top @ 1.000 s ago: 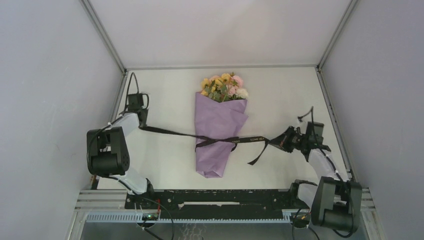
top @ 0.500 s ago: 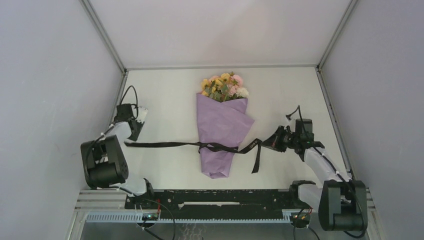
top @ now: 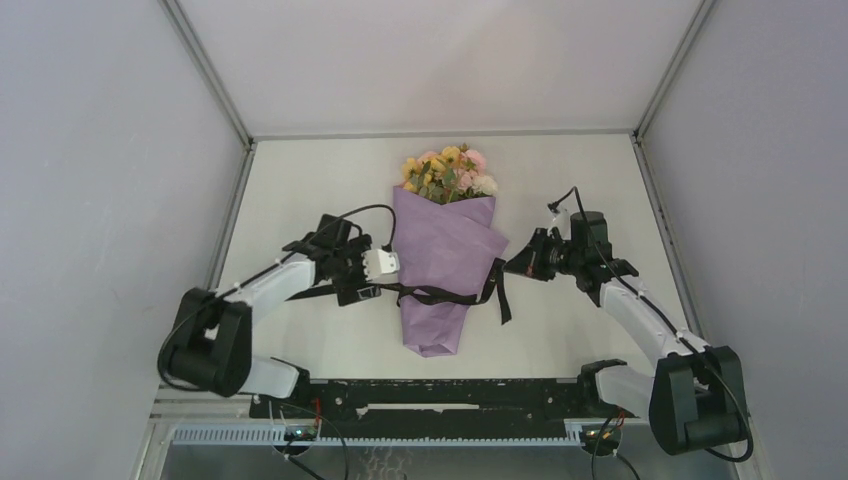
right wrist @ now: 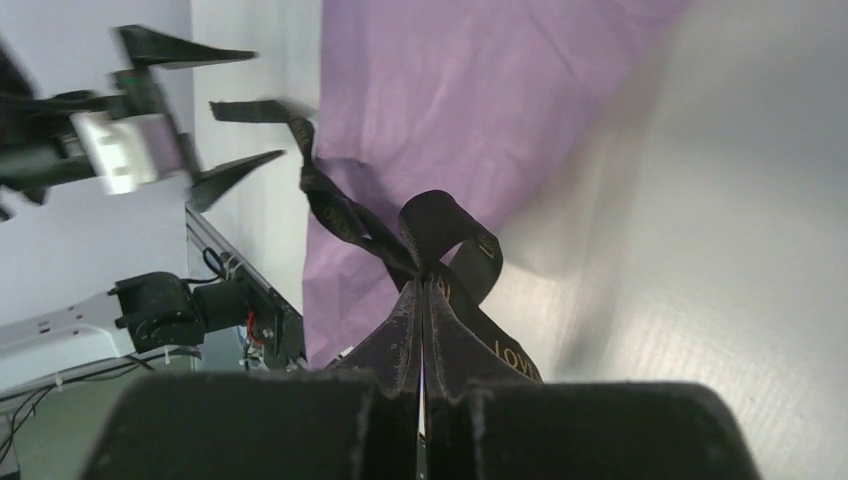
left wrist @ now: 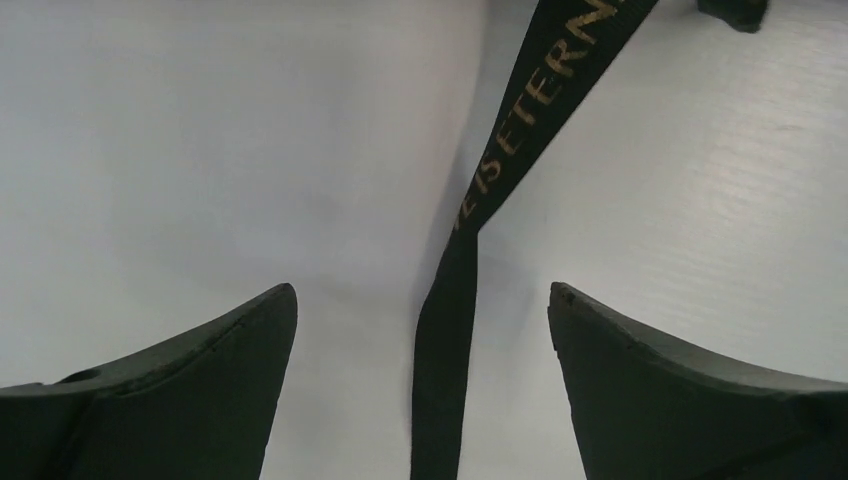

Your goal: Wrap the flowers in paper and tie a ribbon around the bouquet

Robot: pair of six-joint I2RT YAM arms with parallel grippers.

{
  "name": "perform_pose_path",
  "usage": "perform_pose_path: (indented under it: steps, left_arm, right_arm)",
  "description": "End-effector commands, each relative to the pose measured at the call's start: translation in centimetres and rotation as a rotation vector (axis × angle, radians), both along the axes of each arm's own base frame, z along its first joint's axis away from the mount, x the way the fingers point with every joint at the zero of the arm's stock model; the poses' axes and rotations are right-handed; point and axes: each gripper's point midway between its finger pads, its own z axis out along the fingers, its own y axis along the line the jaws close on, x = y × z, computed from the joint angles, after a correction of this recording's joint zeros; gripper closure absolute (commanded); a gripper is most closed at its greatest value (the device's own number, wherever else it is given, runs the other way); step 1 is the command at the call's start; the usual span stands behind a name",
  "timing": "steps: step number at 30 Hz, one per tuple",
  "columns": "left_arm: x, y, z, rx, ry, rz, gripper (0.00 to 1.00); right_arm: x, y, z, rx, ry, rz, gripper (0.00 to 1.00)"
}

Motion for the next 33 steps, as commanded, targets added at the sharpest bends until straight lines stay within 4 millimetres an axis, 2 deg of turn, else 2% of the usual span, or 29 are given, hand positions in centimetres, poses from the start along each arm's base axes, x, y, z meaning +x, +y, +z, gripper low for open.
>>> perform_pose_path:
  steps: [1,4,6,11,13,14,24,27,29,30,31,32,33]
  left_arm:
    - [2.1,-1.3,-2.0,0.076,-0.032,-0.084,0.02]
    - [2.4,-1.7,-2.1,0.101,-0.028,-0.079,0.11]
    - [1.8,-2.0,-2.4,0.099,-0.004,-0.106,0.26]
    - [0.3,-2.1,-3.8,0.178,0.031,-0.131,0.69]
    - [0.4,-1.8,-3.9,0.186,0.041,-0.092,0.96]
    - [0.7,-1.8,-3.8,0.184,0.04,-0.066,0.99]
    - [2.5,-3.4,-0.6,0.028,-0.027,0.091,1.0]
    - [3.4,-3.6,0.3,0.011,-0.045,0.145,1.0]
    - [4.6,-3.2,1.0,0.021,-0.079,0.198,1.0]
    - [5.4,-2.6,1.3,0.031,-0.106,0.238,1.0]
    - [6.5,-0.9,1.6,0.059,-0.143,0.303,1.0]
    - [7.5,1.1,1.8,0.066,-0.162,0.378,1.0]
    - [8.2,3.4,1.8,0.072,-0.172,0.453,1.0]
  right_arm:
    - [1.2,1.0,4.7,0.04,-0.153,0.065,1.0]
    - [1.4,1.1,6.9,0.057,-0.222,0.08,1.0]
    - [1.3,1.3,7.9,0.074,-0.254,0.095,1.0]
    - [1.2,1.7,9.3,0.1,-0.308,0.136,1.0]
    - [1.2,2.0,9.5,0.109,-0.32,0.153,1.0]
    - [1.3,2.1,9.5,0.114,-0.324,0.159,1.0]
    - [1.5,3.2,9.0,0.116,-0.345,0.217,1.0]
    - [2.6,5.1,10.6,0.13,-0.407,0.247,1.0]
    - [4.8,5.4,12.5,0.123,-0.433,0.207,1.0]
    - [6.6,4.1,13.3,0.125,-0.438,0.127,1.0]
    - [8.5,1.5,13.5,0.142,-0.429,0.013,1.0]
    - [9.9,-1.6,13.6,0.184,-0.415,-0.113,1.0]
    - [10.7,-6.2,12.8,0.215,-0.403,-0.269,1.0]
